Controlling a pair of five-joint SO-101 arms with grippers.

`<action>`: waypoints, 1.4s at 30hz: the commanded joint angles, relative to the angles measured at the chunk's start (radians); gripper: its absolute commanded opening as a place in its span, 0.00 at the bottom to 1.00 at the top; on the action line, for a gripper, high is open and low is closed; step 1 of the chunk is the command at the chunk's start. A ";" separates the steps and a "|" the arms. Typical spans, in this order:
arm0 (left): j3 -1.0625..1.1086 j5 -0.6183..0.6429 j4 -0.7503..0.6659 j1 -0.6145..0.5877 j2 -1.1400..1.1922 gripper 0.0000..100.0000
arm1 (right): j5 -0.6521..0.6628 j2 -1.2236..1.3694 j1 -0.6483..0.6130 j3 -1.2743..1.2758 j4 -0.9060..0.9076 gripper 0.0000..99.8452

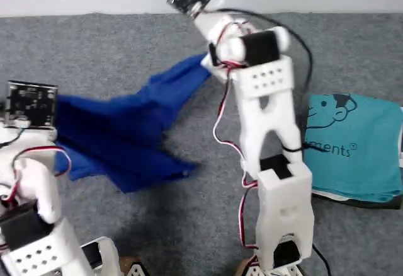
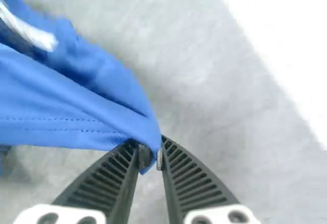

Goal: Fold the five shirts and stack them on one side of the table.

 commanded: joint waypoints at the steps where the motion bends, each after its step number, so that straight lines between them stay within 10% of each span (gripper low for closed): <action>1: -0.119 0.012 -0.146 -0.002 -0.005 0.01 | -0.011 -0.148 0.030 -0.127 0.039 0.01; 21: -0.263 -0.328 -0.396 0.129 -0.011 0.01 | 0.029 -0.591 0.206 -0.218 -0.125 0.01; 42: -0.265 -0.331 -0.041 0.109 -0.092 0.01 | 0.270 -0.823 0.209 -0.218 -0.217 0.01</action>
